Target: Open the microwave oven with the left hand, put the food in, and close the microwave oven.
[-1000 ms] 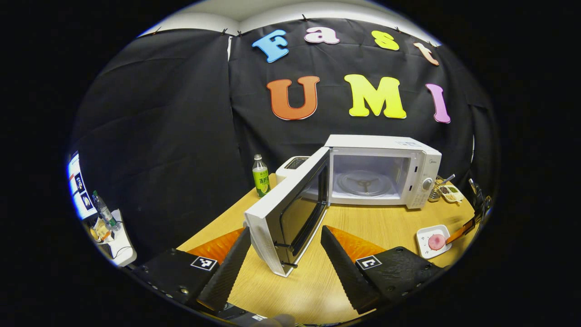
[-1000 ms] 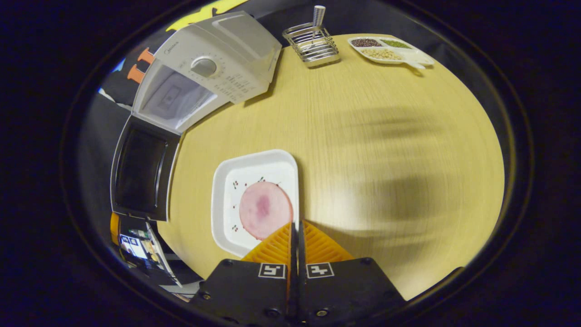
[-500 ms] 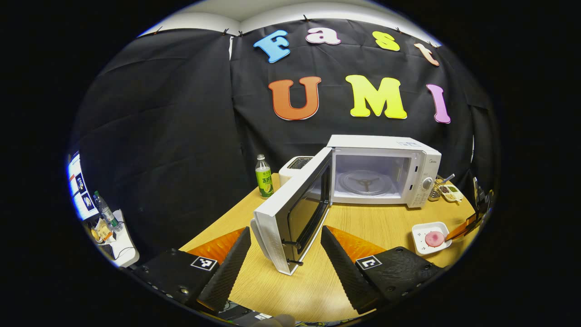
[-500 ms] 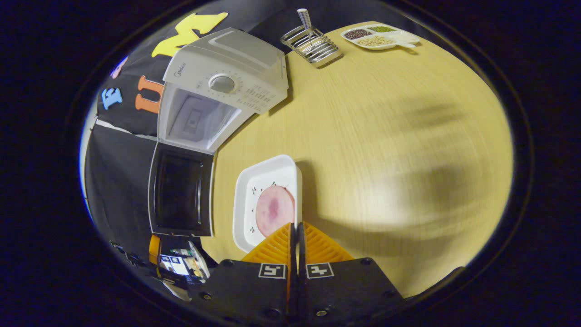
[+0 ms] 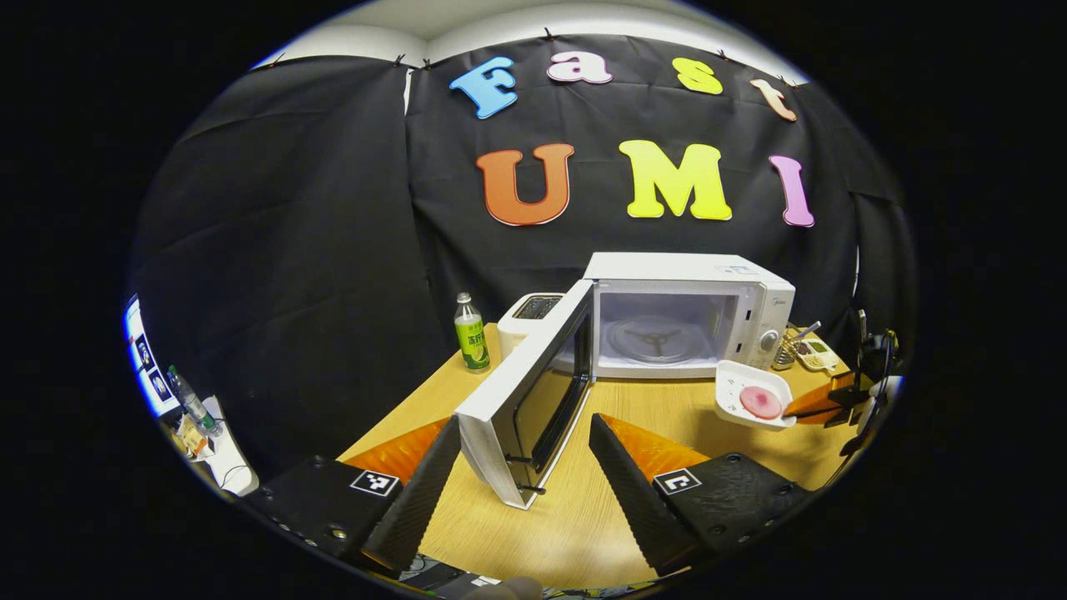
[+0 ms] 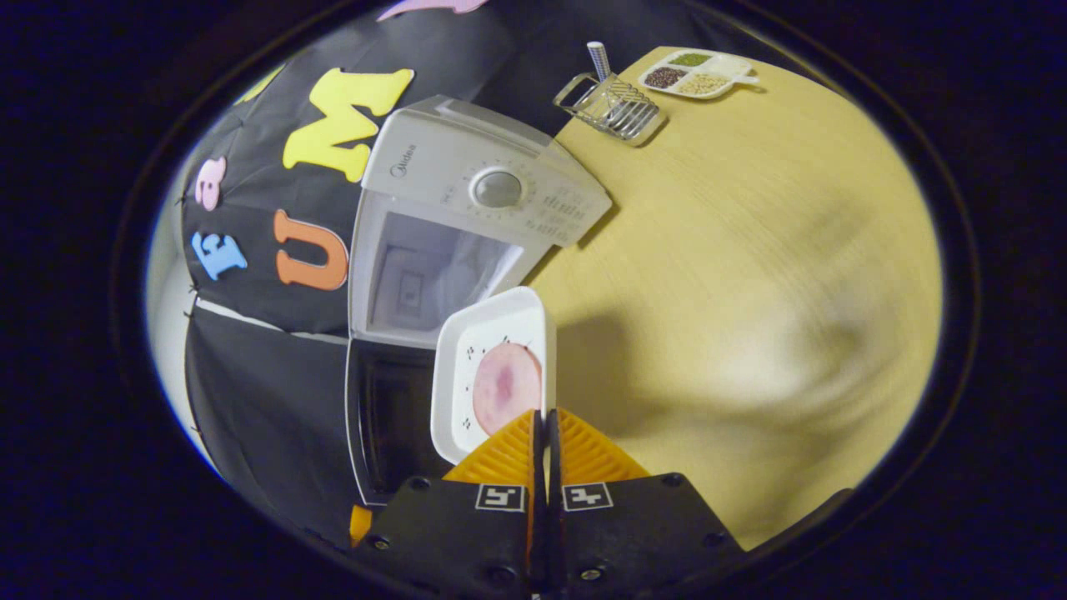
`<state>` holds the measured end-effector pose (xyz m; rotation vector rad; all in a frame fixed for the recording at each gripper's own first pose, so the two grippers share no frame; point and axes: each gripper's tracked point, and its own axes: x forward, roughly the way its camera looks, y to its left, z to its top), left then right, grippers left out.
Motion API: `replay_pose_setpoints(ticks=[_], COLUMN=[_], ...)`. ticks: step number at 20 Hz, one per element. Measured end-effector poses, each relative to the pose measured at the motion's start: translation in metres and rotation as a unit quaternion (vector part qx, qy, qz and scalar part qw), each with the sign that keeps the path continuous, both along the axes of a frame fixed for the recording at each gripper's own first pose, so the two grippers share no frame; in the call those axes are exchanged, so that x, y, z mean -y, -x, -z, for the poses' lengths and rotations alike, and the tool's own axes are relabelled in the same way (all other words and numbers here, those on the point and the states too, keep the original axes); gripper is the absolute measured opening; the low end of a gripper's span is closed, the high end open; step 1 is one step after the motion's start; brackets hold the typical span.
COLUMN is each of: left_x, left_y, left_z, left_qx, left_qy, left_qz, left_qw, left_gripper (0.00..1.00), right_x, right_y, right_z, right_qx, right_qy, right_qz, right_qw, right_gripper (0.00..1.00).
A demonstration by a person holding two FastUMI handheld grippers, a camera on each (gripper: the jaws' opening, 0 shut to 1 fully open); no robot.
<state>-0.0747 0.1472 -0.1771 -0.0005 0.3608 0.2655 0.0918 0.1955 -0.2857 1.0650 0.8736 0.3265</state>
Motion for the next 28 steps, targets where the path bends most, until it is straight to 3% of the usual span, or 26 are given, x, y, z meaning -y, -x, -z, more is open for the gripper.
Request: replay_pose_setpoints(ticks=[3,8,13,18,23,26,28], left_x=[0.004,0.014,0.014,0.007,-0.006,-0.013,-0.017], left_y=[-0.004,-0.012,-0.013,-0.013,-0.004,-0.002,-0.003], left_z=[-0.007,-0.017,-0.011,-0.012,-0.002,0.008,0.011], left_qx=[0.004,0.021,0.014,0.014,0.000,-0.009,-0.013], left_qy=[-0.009,-0.004,0.003,-0.001,0.007,0.015,0.019], left_qz=[0.014,0.027,0.027,0.021,0.008,0.000,-0.001], left_qw=[1.000,0.999,1.000,1.000,1.000,1.000,1.000], left_gripper=[0.95,0.95,0.95,0.95,0.95,0.95,0.95], right_x=[-0.040,-0.095,-0.140,-0.155,-0.152,-0.156,-0.162], right_y=[-0.031,-0.093,-0.138,-0.187,-0.227,-0.237,-0.241], right_z=[-0.018,-0.014,0.004,-0.001,0.028,0.012,-0.004], right_qx=[0.020,0.062,0.041,0.059,0.036,0.081,0.128], right_qy=[-0.027,-0.019,-0.029,-0.014,-0.011,-0.019,-0.028], right_qz=[0.036,0.108,0.196,0.271,0.319,0.318,0.306], right_qw=[0.999,0.992,0.979,0.961,0.947,0.944,0.943], right_gripper=[0.04,0.03,0.03,0.04,0.04,0.06,0.15])
